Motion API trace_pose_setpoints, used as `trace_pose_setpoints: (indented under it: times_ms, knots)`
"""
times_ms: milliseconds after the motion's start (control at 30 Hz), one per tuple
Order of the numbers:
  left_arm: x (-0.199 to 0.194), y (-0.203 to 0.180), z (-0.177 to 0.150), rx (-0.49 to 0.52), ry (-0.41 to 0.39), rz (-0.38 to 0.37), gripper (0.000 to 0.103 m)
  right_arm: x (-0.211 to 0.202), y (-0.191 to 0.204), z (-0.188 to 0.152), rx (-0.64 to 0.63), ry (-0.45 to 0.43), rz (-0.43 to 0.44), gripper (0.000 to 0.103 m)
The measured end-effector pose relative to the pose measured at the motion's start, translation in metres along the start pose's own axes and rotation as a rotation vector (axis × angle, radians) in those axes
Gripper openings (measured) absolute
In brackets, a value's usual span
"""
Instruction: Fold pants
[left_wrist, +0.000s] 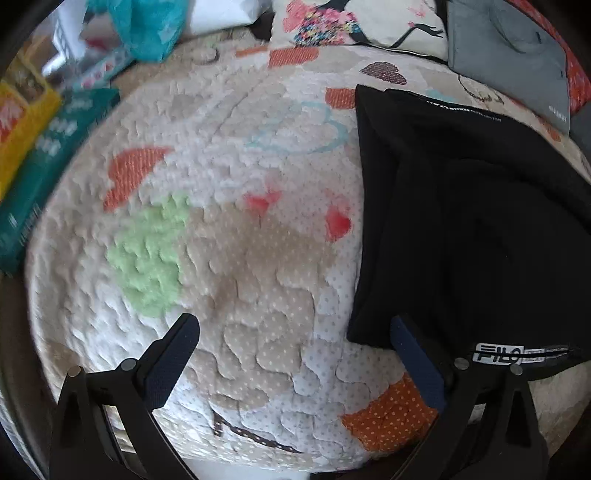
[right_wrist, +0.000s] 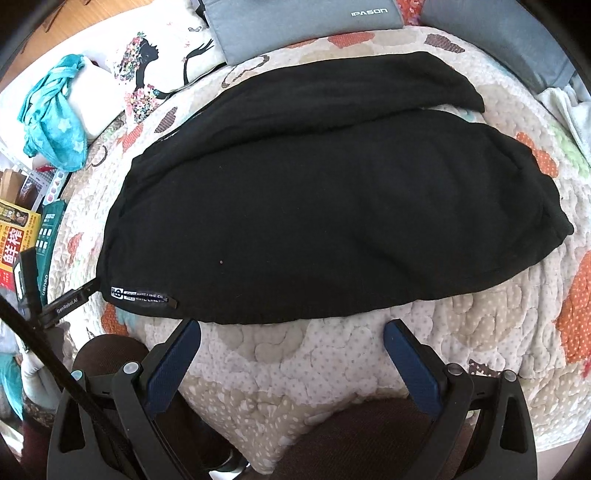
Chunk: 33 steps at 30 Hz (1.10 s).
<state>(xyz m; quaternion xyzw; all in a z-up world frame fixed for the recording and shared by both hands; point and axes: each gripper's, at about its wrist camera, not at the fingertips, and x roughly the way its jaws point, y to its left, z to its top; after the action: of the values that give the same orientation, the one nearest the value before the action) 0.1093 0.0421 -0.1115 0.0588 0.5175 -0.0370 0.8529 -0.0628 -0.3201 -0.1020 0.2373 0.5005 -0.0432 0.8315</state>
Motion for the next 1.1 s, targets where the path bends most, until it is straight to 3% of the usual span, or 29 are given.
trace_pose_setpoints:
  times_ms: [100, 267, 300, 333, 400, 433, 500, 567, 667, 733, 767, 833, 867, 1000, 1100]
  knots:
    - [0.006, 0.012, -0.002, -0.066, 0.057, -0.08, 0.103, 0.0, -0.001, 0.001, 0.007, -0.001, 0.007, 0.102]
    - [0.0, 0.002, -0.006, -0.004, 0.069, -0.046, 0.098, -0.002, -0.002, 0.0, 0.012, -0.006, 0.02, 0.102]
    - [-0.003, 0.001, -0.006, -0.002, 0.064, -0.064, 0.086, -0.003, -0.003, 0.0, 0.014, -0.01, 0.024, 0.102]
    - [-0.009, 0.0, -0.005, -0.005, 0.06, -0.085, 0.068, -0.005, -0.003, 0.0, 0.017, -0.018, 0.029, 0.102]
    - [-0.022, -0.003, -0.003, -0.008, 0.05, -0.097, 0.05, -0.013, -0.006, 0.0, 0.029, -0.043, 0.042, 0.102]
    - [-0.033, -0.003, 0.001, -0.013, 0.037, -0.096, 0.049, -0.018, -0.008, 0.0, 0.035, -0.062, 0.052, 0.102]
    - [-0.056, -0.004, 0.01, -0.024, -0.003, -0.127, 0.05, -0.034, -0.01, 0.004, 0.027, -0.119, 0.042, 0.102]
    - [-0.078, -0.008, 0.023, -0.024, -0.028, -0.181, 0.051, -0.061, -0.008, 0.011, -0.029, -0.223, -0.038, 0.102]
    - [-0.103, -0.025, 0.04, 0.021, -0.07, -0.242, 0.056, -0.112, 0.003, 0.019, -0.149, -0.472, -0.214, 0.102]
    - [-0.115, -0.04, 0.052, 0.075, -0.1, -0.242, 0.056, -0.129, 0.002, 0.028, -0.204, -0.545, -0.202, 0.103]
    - [-0.116, -0.048, 0.057, 0.091, -0.106, -0.245, 0.056, -0.131, -0.004, 0.04, -0.208, -0.511, -0.111, 0.103]
    - [-0.117, -0.064, 0.074, 0.118, -0.105, -0.276, 0.056, -0.115, -0.021, 0.067, -0.156, -0.336, 0.053, 0.103]
    - [-0.116, -0.069, 0.082, 0.123, -0.103, -0.283, 0.056, -0.107, -0.03, 0.077, -0.126, -0.287, 0.089, 0.103]
    - [-0.108, -0.097, 0.115, 0.196, -0.134, -0.292, 0.056, -0.078, -0.05, 0.108, -0.134, -0.232, 0.015, 0.101]
    - [-0.087, -0.116, 0.146, 0.23, -0.102, -0.347, 0.056, -0.055, -0.077, 0.138, -0.061, -0.136, 0.048, 0.097]
